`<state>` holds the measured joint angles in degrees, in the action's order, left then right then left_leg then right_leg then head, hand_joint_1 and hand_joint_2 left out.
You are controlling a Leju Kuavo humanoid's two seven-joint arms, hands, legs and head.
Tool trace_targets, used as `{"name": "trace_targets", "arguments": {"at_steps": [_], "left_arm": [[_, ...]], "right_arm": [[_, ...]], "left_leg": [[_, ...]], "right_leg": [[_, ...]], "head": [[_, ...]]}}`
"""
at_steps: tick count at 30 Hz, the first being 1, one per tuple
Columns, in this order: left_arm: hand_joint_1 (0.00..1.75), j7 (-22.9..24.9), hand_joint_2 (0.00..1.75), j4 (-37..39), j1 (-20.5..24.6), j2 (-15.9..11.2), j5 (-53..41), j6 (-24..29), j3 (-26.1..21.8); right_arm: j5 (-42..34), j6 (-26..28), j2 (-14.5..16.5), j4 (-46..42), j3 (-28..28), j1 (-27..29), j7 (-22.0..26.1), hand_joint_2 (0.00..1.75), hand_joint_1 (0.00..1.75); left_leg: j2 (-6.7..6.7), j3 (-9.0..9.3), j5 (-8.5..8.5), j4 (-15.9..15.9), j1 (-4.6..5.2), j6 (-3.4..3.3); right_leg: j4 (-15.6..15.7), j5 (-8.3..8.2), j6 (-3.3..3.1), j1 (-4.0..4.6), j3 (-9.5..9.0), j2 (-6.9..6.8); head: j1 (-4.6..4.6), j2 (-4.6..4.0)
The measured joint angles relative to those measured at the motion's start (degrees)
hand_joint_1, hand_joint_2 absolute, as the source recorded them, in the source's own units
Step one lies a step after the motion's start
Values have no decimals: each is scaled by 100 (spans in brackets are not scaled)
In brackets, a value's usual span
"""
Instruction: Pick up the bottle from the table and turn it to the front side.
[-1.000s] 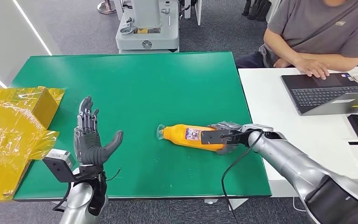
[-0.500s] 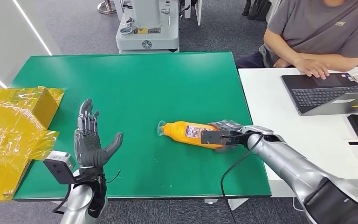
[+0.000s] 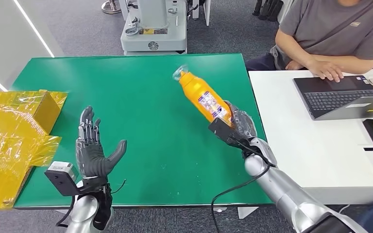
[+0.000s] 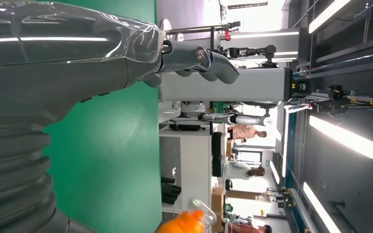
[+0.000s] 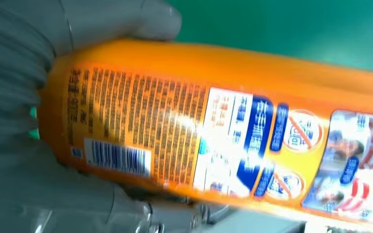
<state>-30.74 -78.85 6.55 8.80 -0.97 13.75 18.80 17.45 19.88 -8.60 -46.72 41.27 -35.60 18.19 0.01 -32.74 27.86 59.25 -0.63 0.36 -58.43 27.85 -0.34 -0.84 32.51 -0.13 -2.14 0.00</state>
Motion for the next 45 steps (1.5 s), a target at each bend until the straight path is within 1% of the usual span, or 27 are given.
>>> {"name": "trace_targets", "arguments": {"at_steps": [3,6,9,13,18,22,26,31,39,45], "left_arm": [[0,-5,175,1,6,12,12,20,0],[0,-10,175,6,41,27,21,51,0],[0,-34,175,34,113,52,41,56,3],[0,-57,175,102,273,87,206,-112,48],[0,87,175,184,473,95,443,-486,181],[0,149,175,248,571,94,479,-599,250],[0,255,175,323,654,93,601,-843,320],[0,305,175,398,725,91,676,-961,356],[0,366,175,516,917,86,769,-1150,429],[0,373,175,593,1023,89,795,-1218,489]], "right_arm": [[25,180,61,-177,-252,187,9,175,175],[103,647,127,-369,-484,402,199,175,175],[197,1080,211,-658,-675,668,603,175,175],[334,1241,294,-1083,-746,956,1236,175,175],[360,1069,440,-1242,-705,1003,1589,175,175],[336,987,526,-1256,-680,994,1681,175,175],[280,774,595,-1256,-627,980,1797,175,175],[243,612,665,-1256,-561,971,1829,175,175],[304,-383,713,-1253,-426,970,1917,175,175],[358,-745,772,-1240,-384,970,2056,175,175]], "left_leg": [[-1,-1,0,1,1,0],[-1,-1,0,2,1,0],[-1,-1,0,2,1,0],[-2,-3,0,1,0,0],[-3,-3,-2,0,0,2],[-3,-4,-2,1,1,2],[-3,-5,-2,1,1,2],[-3,-6,-2,1,1,2],[-3,-6,-2,1,0,2],[-3,-6,-2,1,1,2]], "right_leg": [[1,0,0,-1,0,2],[1,0,0,-2,0,1],[1,0,0,-2,2,2],[0,0,0,-1,6,3],[-2,-1,-1,0,6,5],[-2,-2,-2,-1,6,4],[-1,-2,-2,-1,6,5],[0,-2,-2,-1,7,4],[-2,-2,-2,-1,7,3],[-1,-2,-2,-1,8,4]], "head": [[0,0],[1,0],[0,0],[0,0],[-1,0],[0,0],[-1,0],[-1,0],[-1,0],[1,0]]}}
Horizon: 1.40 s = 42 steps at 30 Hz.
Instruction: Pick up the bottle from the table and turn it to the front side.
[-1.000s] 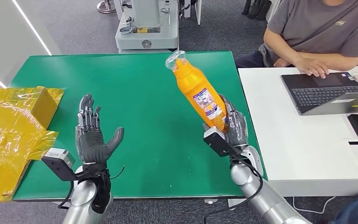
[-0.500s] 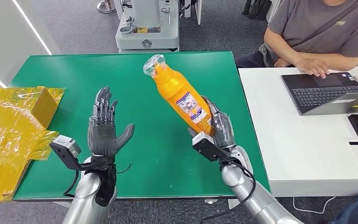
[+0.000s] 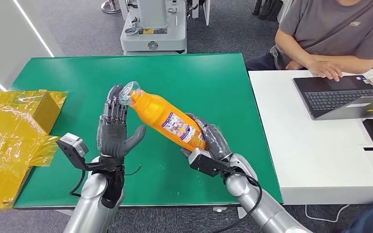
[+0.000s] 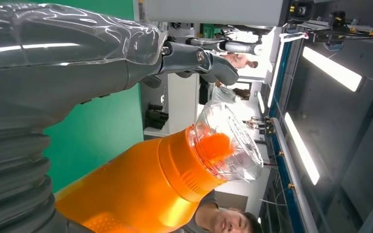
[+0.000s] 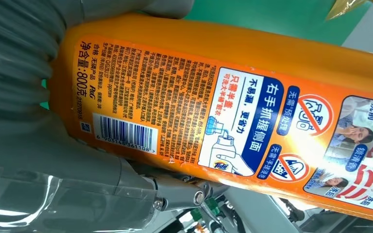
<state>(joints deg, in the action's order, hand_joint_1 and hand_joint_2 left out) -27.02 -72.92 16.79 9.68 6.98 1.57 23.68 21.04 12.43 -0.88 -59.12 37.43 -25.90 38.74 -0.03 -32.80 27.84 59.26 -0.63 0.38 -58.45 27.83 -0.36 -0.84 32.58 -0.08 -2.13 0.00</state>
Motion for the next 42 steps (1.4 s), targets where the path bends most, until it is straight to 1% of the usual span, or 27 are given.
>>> {"name": "trace_targets", "arguments": {"at_steps": [11,19,26,30,42], "left_arm": [[0,-7,175,249,218,4,135,-45,10],[0,-13,175,324,246,4,183,-39,10],[0,-19,175,431,247,2,261,18,10],[175,-24,175,462,247,2,279,41,10],[175,-30,175,539,276,23,365,14,10]], "right_arm": [[201,-578,133,186,136,-45,88,175,175],[243,-719,180,297,148,-91,86,175,175],[407,-1016,226,503,206,-202,78,175,175],[423,-1062,251,584,224,-225,78,175,175],[484,-1056,252,739,208,-253,63,175,175]], "left_leg": [[0,0,0,0,0,0],[0,0,0,0,0,0],[0,0,0,0,0,0],[0,0,0,0,0,0],[0,-1,0,0,0,0]], "right_leg": [[-1,0,0,0,0,0],[-1,0,0,0,0,0],[0,0,0,0,0,0],[-1,0,0,0,0,-1],[0,0,0,0,0,0]], "head": [[-1,0],[-1,0],[0,0],[-1,0],[-1,0]]}}
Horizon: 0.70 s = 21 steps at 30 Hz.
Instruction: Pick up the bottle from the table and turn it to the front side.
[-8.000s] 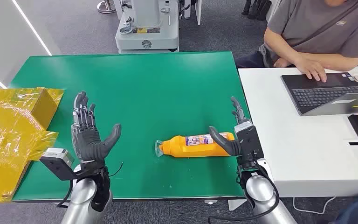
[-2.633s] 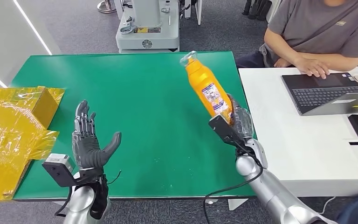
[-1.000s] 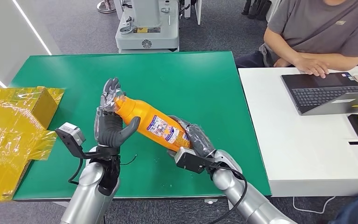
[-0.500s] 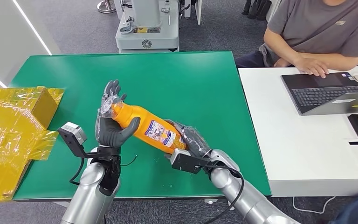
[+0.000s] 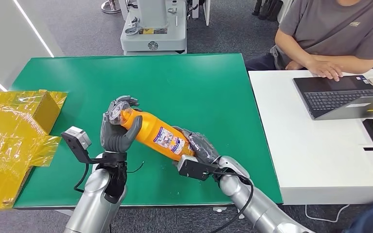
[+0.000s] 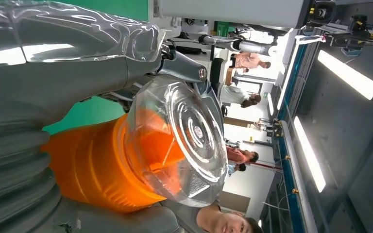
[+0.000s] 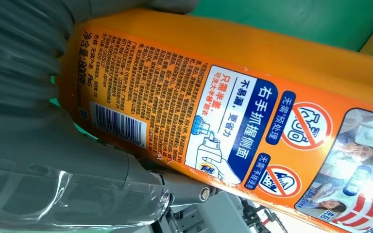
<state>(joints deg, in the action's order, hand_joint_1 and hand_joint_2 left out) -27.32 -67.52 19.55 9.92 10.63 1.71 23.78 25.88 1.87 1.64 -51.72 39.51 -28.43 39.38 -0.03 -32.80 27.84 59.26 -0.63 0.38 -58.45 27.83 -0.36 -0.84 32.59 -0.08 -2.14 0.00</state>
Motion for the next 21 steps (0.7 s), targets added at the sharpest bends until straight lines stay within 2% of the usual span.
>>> {"name": "trace_targets", "arguments": {"at_steps": [20,21], "left_arm": [[175,-47,175,25,57,11,33,2,-4],[175,-48,175,26,58,11,36,1,-4]], "right_arm": [[28,24,1,14,-2,0,-32,175,175],[30,40,2,14,-2,0,-38,175,139]], "left_leg": [[0,0,0,0,0,0],[0,0,0,0,0,0]], "right_leg": [[-1,0,0,0,0,0],[-1,0,0,0,0,0]], "head": [[0,0],[0,0]]}}
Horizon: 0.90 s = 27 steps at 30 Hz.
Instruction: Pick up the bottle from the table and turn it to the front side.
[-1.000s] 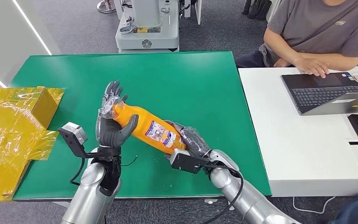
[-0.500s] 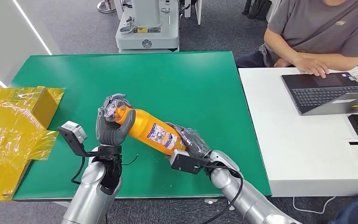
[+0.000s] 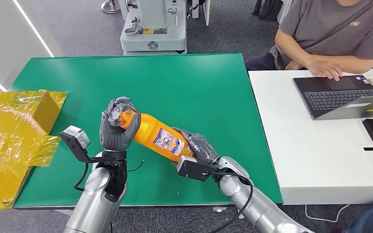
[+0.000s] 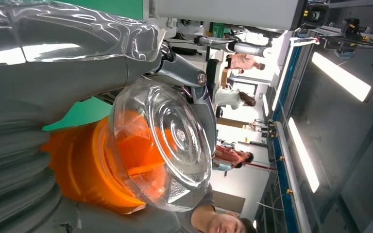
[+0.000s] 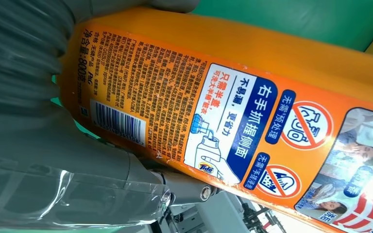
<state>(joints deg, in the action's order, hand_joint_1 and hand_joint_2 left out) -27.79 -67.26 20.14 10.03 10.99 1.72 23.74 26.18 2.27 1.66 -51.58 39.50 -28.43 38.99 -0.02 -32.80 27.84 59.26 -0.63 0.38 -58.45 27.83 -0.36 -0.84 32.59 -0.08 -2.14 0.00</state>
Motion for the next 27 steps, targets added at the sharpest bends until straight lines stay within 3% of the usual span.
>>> {"name": "trace_targets", "arguments": {"at_steps": [2,3,6,11,20,27], "left_arm": [[175,-3,175,1,2,0,15,-1,0],[175,-5,175,1,5,0,27,1,0],[175,-19,175,1,9,0,74,32,1],[175,-67,175,1,13,0,158,165,0],[175,-116,175,1,-85,-55,136,347,0],[175,-131,175,-101,-111,-144,-68,613,-6]], "right_arm": [[3,76,9,0,-1,0,-53,175,51],[2,144,21,0,-4,-1,-110,131,8],[-96,422,75,-2,-43,5,-344,0,0],[-561,840,131,-175,-245,150,-571,0,0],[-1699,1458,84,-1346,-463,899,-426,0,0],[-1928,2586,44,-2487,-613,1743,-142,0,0]], "left_leg": [[0,0,0,0,0,0],[0,0,0,0,0,0],[0,0,0,0,0,0],[1,-1,0,0,0,0],[-2,-3,1,-1,0,0],[-2,-6,1,-3,0,0]], "right_leg": [[0,0,0,0,0,0],[0,0,0,0,0,0],[0,0,0,0,0,0],[0,0,0,0,0,-1],[2,2,2,0,6,2],[1,2,2,0,6,2]], "head": [[0,0],[0,0],[-1,0],[1,0],[0,0],[1,0]]}}
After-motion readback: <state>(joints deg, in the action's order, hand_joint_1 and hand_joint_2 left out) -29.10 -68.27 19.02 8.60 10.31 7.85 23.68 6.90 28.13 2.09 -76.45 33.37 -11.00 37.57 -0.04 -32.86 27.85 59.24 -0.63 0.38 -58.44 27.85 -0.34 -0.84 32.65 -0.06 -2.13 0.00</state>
